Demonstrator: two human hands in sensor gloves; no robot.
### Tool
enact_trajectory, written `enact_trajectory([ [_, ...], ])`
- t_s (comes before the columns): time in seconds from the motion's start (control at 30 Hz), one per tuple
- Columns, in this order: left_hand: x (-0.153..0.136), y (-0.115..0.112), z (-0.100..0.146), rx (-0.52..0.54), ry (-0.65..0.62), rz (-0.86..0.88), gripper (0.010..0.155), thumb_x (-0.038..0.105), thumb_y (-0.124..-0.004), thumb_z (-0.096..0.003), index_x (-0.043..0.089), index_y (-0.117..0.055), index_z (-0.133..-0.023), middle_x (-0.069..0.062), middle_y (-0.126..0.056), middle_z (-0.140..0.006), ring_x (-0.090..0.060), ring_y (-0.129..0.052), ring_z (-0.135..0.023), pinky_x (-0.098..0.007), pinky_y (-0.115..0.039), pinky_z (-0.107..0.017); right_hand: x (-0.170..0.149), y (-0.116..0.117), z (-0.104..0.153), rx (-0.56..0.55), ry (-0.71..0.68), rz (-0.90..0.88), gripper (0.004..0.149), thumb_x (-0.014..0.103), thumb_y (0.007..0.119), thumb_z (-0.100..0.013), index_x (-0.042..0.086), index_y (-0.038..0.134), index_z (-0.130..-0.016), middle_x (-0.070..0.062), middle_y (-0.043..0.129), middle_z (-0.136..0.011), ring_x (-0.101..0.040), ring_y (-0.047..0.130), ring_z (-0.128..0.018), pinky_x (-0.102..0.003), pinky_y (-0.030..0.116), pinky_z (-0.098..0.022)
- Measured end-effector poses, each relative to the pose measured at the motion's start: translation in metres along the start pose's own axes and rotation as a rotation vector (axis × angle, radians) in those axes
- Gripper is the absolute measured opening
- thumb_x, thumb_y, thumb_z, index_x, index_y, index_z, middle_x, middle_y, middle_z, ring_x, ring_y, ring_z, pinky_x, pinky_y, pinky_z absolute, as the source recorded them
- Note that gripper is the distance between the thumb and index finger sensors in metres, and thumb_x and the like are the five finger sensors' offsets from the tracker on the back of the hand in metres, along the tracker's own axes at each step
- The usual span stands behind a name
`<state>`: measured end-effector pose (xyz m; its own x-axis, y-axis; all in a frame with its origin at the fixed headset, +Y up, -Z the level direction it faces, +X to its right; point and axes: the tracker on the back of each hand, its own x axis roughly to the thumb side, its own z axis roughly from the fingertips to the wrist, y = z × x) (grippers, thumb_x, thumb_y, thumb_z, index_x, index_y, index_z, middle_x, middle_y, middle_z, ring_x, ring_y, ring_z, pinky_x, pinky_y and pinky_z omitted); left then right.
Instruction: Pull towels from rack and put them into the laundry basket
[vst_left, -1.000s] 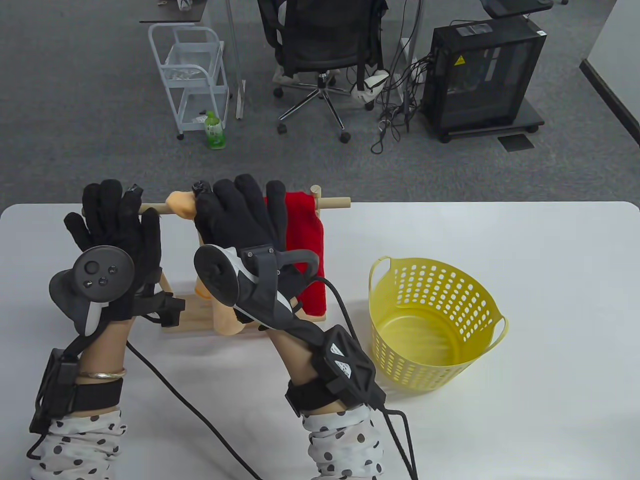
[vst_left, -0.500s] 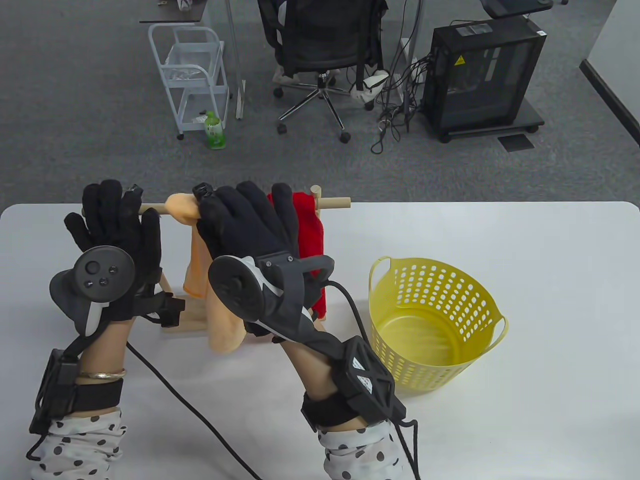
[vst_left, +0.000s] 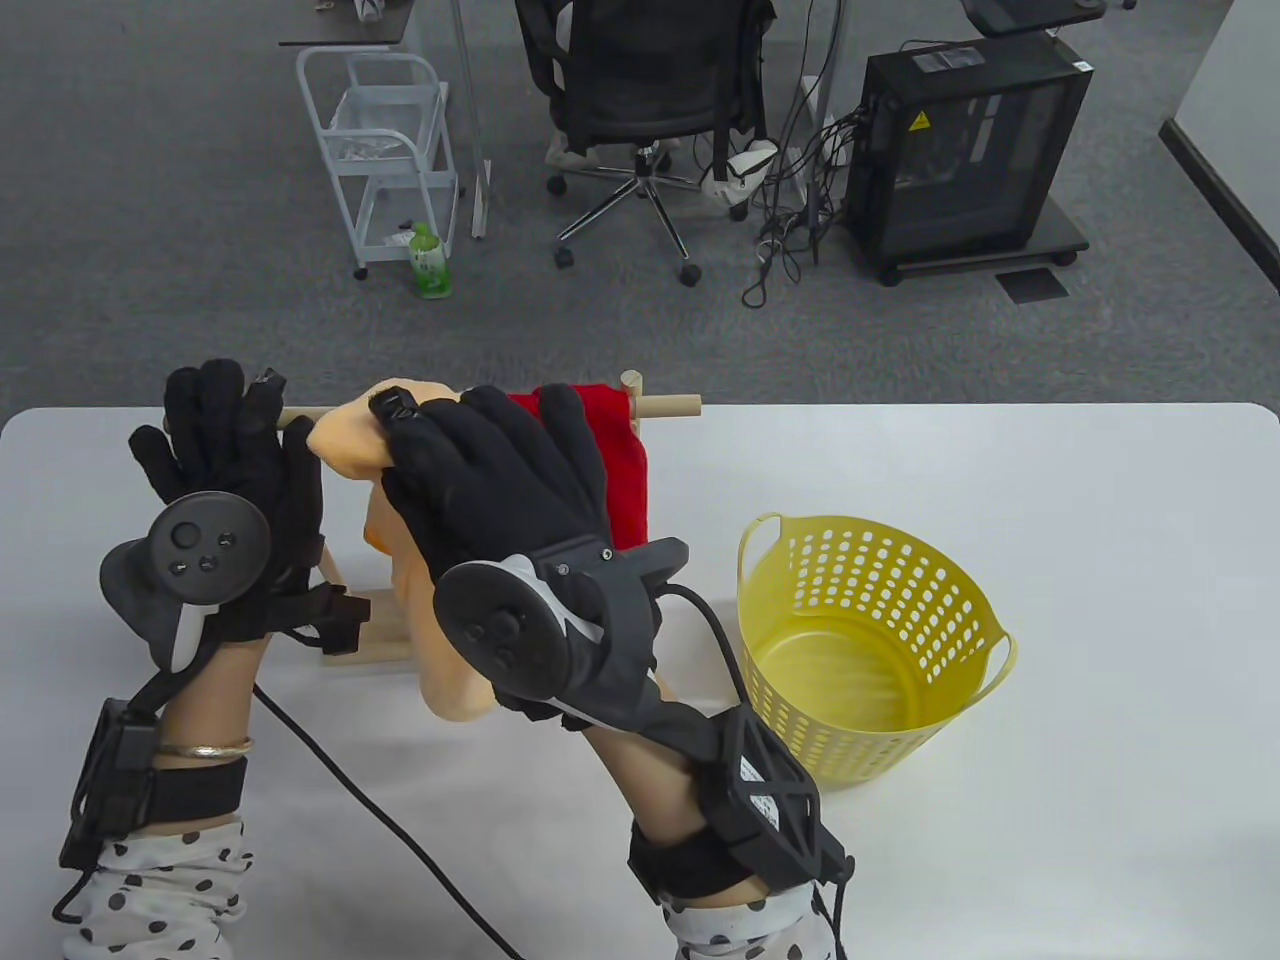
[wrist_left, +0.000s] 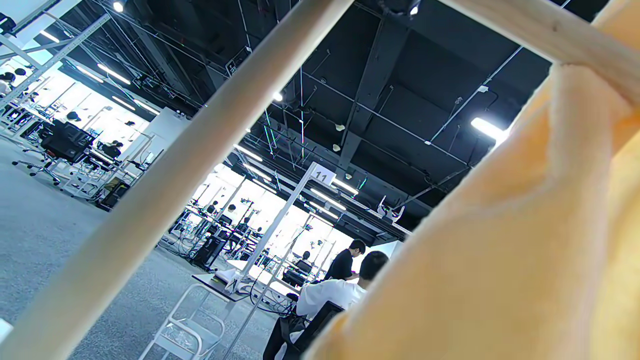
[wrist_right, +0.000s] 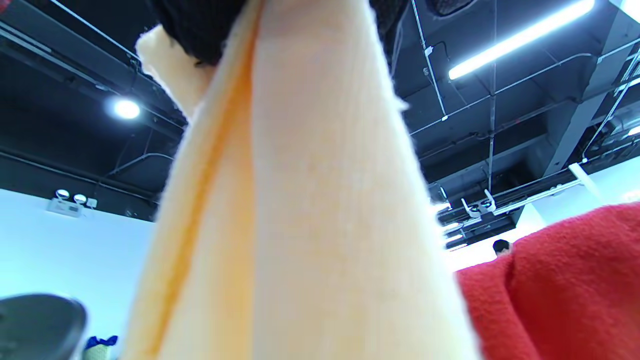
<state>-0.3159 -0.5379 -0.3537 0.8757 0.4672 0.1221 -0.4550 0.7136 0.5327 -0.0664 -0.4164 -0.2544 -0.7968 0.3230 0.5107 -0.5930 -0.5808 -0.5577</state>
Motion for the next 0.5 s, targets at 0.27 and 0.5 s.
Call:
enact_trajectory([
  [0.27,0.0,0.0,0.0,-0.001,0.003,-0.004,0.06,0.057,-0.036,-0.0675,0.029,-0.037,-0.12,0.01,-0.015,-0.131,-0.014,0.001,-0.124,-0.051,0.008,-0.088,0.006,-0.033,0.008,-0.056,-0.031,-0.059,0.044,0.045,0.075,-0.057,0.036,0.079,-0.1,0.006,0.09,-0.094,-0.021,0.084,-0.093,-0.052,0.05,-0.083],
  [0.5,0.0,0.0,0.0,-0.001,0.007,-0.007,0.06,0.057,-0.035,-0.0674,0.03,-0.037,-0.12,0.01,-0.015,-0.131,-0.014,0.001,-0.124,-0.051,0.008,-0.088,0.008,-0.065,0.02,-0.113,-0.068,-0.044,0.044,0.045,0.074,-0.057,0.036,0.078,-0.1,0.006,0.089,-0.094,-0.021,0.083,-0.094,-0.051,0.051,-0.082],
])
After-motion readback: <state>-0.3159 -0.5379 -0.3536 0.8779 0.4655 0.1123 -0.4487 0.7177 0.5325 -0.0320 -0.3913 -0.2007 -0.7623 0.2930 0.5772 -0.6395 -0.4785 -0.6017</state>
